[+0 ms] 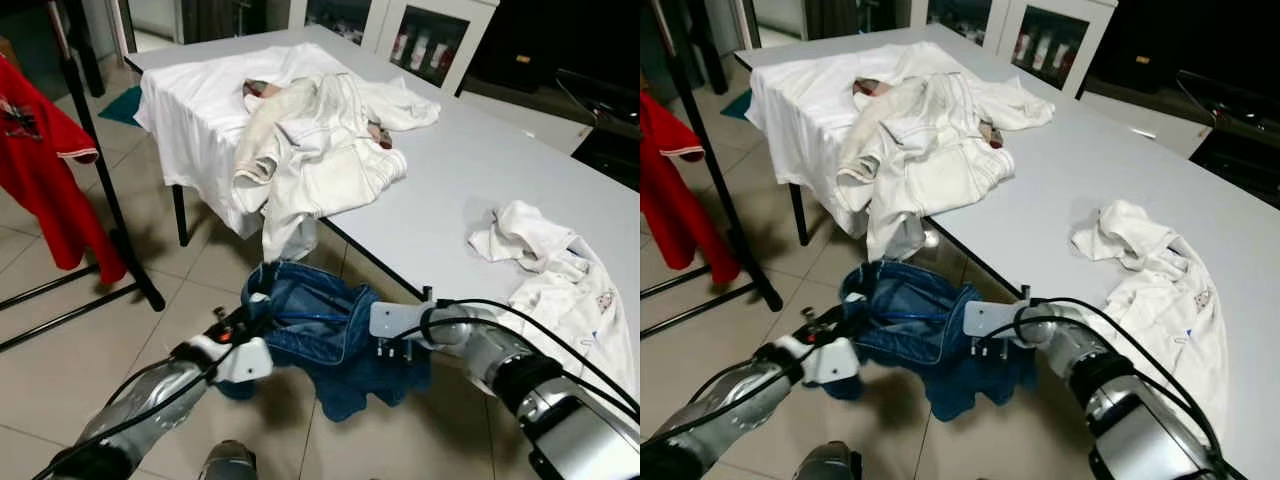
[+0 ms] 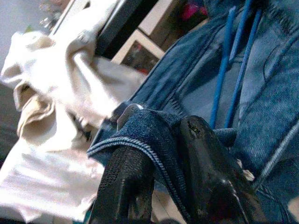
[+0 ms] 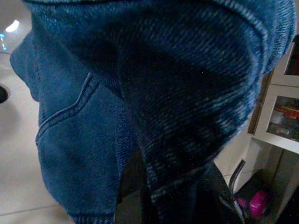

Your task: Hang hanger

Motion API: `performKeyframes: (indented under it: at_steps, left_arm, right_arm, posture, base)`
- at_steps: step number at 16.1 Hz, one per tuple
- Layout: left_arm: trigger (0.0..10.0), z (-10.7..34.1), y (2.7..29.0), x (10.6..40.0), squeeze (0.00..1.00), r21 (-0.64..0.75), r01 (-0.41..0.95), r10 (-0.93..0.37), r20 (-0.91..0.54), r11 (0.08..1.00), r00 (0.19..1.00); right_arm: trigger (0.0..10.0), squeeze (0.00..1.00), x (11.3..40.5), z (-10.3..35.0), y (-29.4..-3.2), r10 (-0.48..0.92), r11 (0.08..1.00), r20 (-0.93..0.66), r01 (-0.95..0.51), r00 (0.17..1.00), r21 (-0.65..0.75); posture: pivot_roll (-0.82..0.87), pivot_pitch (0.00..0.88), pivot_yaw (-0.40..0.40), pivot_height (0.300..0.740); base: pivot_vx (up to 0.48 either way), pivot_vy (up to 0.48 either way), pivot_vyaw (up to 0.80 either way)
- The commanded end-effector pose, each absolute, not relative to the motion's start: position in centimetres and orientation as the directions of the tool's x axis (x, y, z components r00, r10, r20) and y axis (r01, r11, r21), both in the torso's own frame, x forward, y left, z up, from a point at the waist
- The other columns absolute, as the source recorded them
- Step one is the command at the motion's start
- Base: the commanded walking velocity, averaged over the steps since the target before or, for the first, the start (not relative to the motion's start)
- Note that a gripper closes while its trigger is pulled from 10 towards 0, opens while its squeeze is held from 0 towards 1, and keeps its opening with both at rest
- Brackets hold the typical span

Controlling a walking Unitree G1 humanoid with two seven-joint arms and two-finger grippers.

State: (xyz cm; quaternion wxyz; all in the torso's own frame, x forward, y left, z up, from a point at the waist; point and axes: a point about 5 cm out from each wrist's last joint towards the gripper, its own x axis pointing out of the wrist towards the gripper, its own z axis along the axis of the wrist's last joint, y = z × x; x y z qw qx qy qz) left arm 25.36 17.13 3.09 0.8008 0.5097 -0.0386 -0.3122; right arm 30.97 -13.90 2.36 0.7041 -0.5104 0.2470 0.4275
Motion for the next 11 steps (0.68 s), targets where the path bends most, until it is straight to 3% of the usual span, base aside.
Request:
performKeyframes:
  at_steps: [1, 6, 11]
  left_arm:
    - [10.0, 2.6, 16.0, 25.3, 0.0, 0.838, 0.506, -0.572, -0.318, 0.204, 0.756]
    - [10.0, 1.7, 15.3, 25.4, 0.0, 0.813, 0.577, -0.57, -0.439, 0.077, 0.694]
    - [10.0, 3.0, 13.7, 26.8, 0.0, 0.861, 0.509, -0.616, -0.392, 0.017, 0.684]
  right_arm:
    - [0.0, 0.0, 31.3, 2.8, -14.0, 0.349, 0.154, -0.765, -0.839, 0.541, -0.523]
    - [0.0, 0.0, 31.7, 3.7, -12.1, 0.433, 0.237, -0.715, -0.835, 0.548, -0.496]
    - [0.0, 0.0, 31.1, 4.1, -11.1, 0.52, 0.266, -0.691, -0.865, 0.501, -0.426]
  posture:
    - [0.27, 0.029, -0.146, 0.71]
    - [0.27, 0.029, -0.146, 0.71]
    - [0.27, 0.025, -0.147, 0.71]
  base:
    - [0.0, 0.0, 0.0]
    - [0.0, 0.0, 0.0]
    - [0.0, 0.0, 0.0]
